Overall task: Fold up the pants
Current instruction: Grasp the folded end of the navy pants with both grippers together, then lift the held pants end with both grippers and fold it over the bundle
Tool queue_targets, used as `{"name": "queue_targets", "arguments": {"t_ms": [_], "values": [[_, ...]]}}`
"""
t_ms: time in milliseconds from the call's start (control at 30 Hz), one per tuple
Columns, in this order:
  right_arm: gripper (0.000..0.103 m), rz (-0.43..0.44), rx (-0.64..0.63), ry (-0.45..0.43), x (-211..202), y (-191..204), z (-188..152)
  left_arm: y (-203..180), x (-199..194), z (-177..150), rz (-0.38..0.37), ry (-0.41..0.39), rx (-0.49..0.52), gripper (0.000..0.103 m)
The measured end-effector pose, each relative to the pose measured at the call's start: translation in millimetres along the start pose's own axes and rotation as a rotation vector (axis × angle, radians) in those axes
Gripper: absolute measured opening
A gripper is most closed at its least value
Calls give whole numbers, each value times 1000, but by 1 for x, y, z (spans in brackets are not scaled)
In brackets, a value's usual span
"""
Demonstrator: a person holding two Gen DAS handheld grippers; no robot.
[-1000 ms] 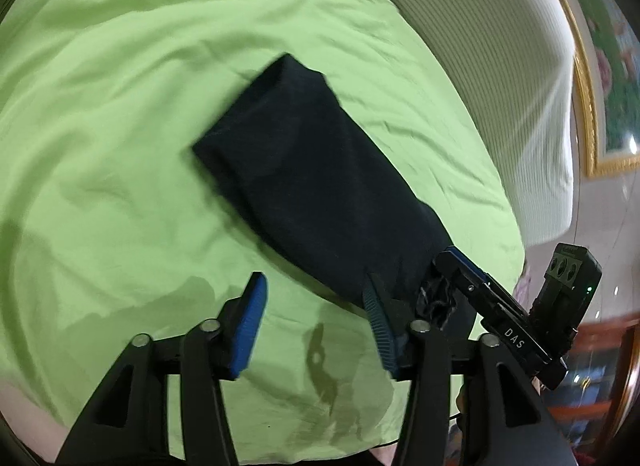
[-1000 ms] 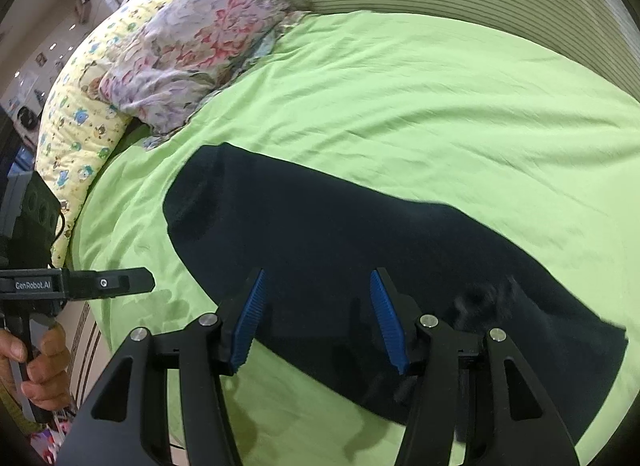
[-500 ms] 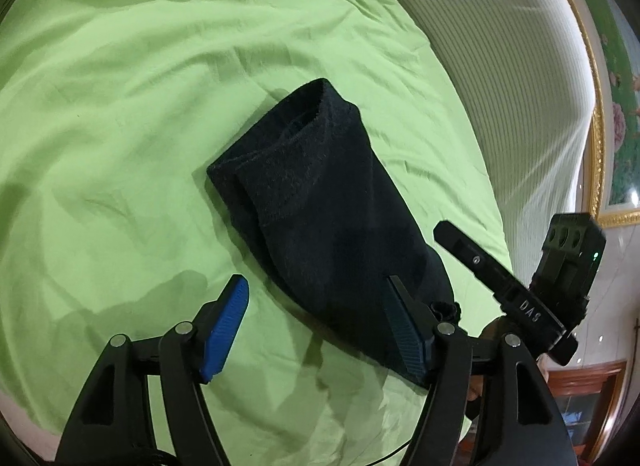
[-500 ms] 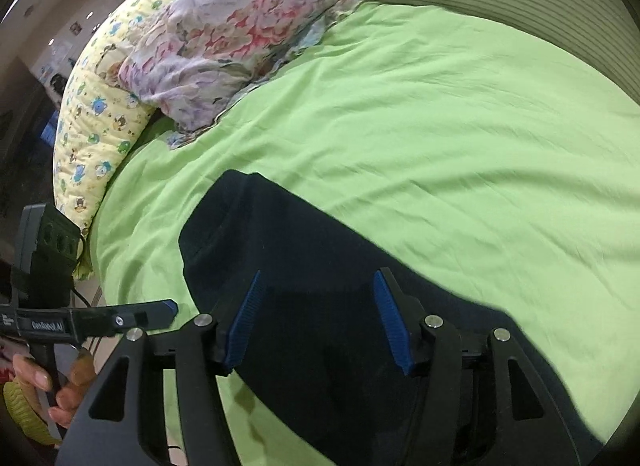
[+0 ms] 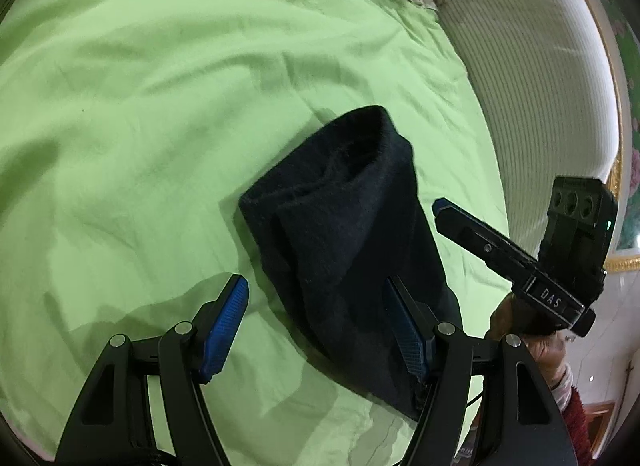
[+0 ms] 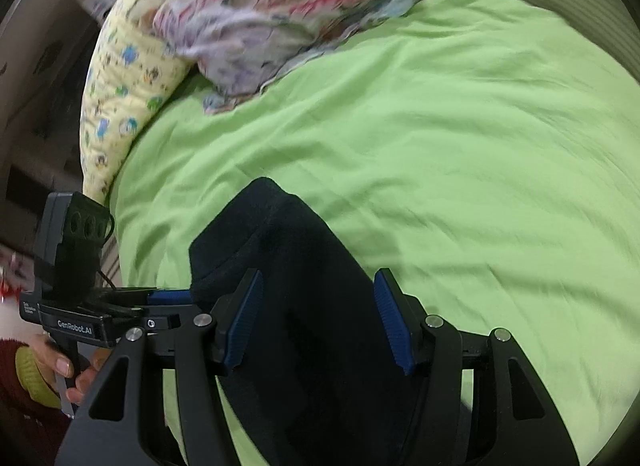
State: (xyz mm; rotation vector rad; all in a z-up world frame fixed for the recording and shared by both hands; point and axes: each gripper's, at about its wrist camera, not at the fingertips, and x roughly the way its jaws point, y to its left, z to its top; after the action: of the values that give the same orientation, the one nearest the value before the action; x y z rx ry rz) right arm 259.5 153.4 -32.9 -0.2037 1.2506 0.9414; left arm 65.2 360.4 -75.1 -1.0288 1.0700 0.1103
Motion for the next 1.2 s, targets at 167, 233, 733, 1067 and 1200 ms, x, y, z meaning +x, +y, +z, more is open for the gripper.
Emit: {"name": "queue_targets", "arguments": {"t_ms": [167, 233, 733, 1067, 1200], "values": [[59, 15, -24, 46, 19, -2, 17, 2, 9, 5, 7, -21, -8, 68], [59, 32, -34, 70, 27, -1, 21, 1, 10, 5, 16, -27, 12, 65], [24, 86, -17, -7, 4, 0, 12, -28, 0, 12, -27, -52, 124, 28], [22, 98, 57, -251, -91, -9, -22, -106, -28, -5, -153, -58, 293, 25], [22, 91, 95, -325, -127, -17, -54, -140, -29, -22, -202, -29, 368, 25]]}}
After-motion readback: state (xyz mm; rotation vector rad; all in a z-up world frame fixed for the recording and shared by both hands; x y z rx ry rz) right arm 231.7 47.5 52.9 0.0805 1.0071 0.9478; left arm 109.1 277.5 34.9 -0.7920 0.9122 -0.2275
